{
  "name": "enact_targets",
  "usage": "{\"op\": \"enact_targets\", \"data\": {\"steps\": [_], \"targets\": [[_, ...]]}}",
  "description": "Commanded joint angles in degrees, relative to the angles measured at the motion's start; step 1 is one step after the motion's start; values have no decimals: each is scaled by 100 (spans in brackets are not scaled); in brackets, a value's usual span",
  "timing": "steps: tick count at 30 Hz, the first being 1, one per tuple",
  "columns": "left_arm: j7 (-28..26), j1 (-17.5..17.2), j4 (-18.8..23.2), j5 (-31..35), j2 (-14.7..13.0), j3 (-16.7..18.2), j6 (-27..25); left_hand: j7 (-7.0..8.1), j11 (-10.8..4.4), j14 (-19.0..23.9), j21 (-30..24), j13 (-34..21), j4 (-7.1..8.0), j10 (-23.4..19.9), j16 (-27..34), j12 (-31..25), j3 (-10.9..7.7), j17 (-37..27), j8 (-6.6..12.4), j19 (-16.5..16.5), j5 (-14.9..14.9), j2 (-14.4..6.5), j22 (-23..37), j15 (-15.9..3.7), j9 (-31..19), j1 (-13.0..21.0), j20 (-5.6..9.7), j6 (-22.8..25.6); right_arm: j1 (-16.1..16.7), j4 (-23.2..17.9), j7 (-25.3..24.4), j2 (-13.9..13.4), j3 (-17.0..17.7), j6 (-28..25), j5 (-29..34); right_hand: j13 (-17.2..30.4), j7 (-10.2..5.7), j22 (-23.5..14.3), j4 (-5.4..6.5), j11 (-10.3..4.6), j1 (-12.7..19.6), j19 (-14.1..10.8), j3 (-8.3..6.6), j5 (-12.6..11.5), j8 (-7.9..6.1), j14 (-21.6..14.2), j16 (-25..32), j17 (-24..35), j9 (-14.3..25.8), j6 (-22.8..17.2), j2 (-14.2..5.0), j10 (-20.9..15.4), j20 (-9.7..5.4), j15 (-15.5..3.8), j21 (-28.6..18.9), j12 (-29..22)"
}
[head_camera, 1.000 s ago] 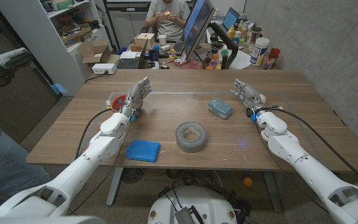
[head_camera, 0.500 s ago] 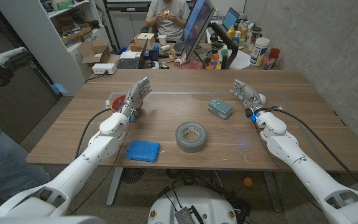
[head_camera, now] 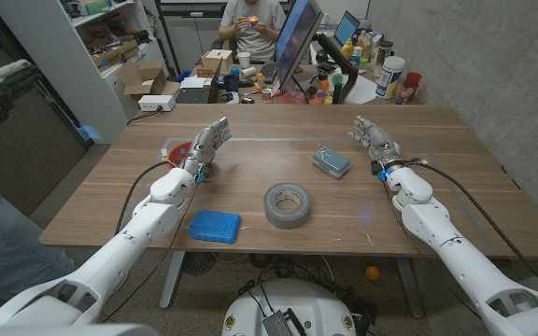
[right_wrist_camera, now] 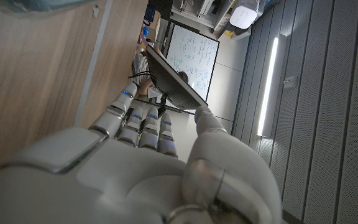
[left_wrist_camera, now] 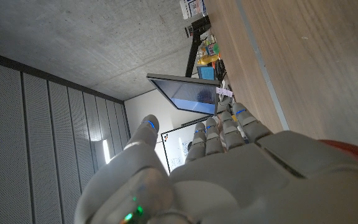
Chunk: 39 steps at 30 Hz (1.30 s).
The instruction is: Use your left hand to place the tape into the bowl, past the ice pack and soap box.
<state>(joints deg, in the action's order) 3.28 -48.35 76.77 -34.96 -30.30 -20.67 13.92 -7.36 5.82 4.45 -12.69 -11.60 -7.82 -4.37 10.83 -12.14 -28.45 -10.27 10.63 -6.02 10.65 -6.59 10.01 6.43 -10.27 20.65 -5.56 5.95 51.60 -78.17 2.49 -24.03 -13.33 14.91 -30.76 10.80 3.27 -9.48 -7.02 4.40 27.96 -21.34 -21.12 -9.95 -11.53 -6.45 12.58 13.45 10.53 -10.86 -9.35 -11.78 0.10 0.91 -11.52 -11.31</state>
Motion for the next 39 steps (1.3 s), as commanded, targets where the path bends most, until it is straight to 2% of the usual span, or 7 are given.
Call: {"op": "enact_targets", "data": {"steps": [1,8,15,28,33,39], "targets": [[246,178,325,269,-304,-157,-245,-124,4,24,12,-10,-15,-47,14,-42,-75,-10,43,-21,50,-28,22,33,-14,108,-39,42,99,-198,-200,6,164,209,171,16,21,-30,12,-4,19,-17,-13,-34,-23,-52,24,12,33,-69,3,-31,24,26,7,-16],[533,364,524,398,-525,-261,-403,-126,27,68,37,-10,-102,-99,19,-55,-271,-6,53,-35,125,-269,22,67,-19,377,-105,77,99,-168,-389,85,256,373,193,16,9,-30,15,2,17,-30,-9,-35,-29,-65,30,11,34,-101,3,-33,26,24,7,-14],[661,463,865,658,-840,-339,-568,-110,1,87,54,-9,-175,-115,15,-56,-371,0,62,-38,164,-304,20,42,-22,554,-88,108,75,-159,-422,115,252,442,202,16,9,-30,16,-3,15,-35,-7,-36,-30,-82,38,9,34,-116,4,-31,42,37,9,-12],[853,24,1798,996,-1856,-195,-777,-86,-13,110,78,-10,-236,-150,12,-64,-477,5,70,-22,206,-303,19,29,-25,775,-108,133,59,-198,-475,125,162,391,268,16,-2,-30,21,-3,7,-29,3,-37,-26,-95,43,8,35,-133,11,-39,80,60,17,-12],[916,-159,1975,1022,-2160,-79,-756,-69,-32,120,86,-11,-243,-158,12,-65,-491,6,71,-15,211,-280,19,17,-26,827,-100,142,59,-278,-539,126,102,332,326,17,-4,-31,23,-4,5,-27,5,-38,-24,-95,44,8,35,-134,11,-35,84,60,19,-10],[1077,-202,2103,1185,-2495,-34,-750,-72,-29,123,96,-12,-247,-161,9,-63,-534,6,68,0,226,-297,20,28,-28,922,-140,145,50,-370,-652,156,21,305,417,17,-11,-31,25,-2,2,-25,7,-38,-22,-97,46,8,35,-137,10,-44,92,59,21,-12]]}}
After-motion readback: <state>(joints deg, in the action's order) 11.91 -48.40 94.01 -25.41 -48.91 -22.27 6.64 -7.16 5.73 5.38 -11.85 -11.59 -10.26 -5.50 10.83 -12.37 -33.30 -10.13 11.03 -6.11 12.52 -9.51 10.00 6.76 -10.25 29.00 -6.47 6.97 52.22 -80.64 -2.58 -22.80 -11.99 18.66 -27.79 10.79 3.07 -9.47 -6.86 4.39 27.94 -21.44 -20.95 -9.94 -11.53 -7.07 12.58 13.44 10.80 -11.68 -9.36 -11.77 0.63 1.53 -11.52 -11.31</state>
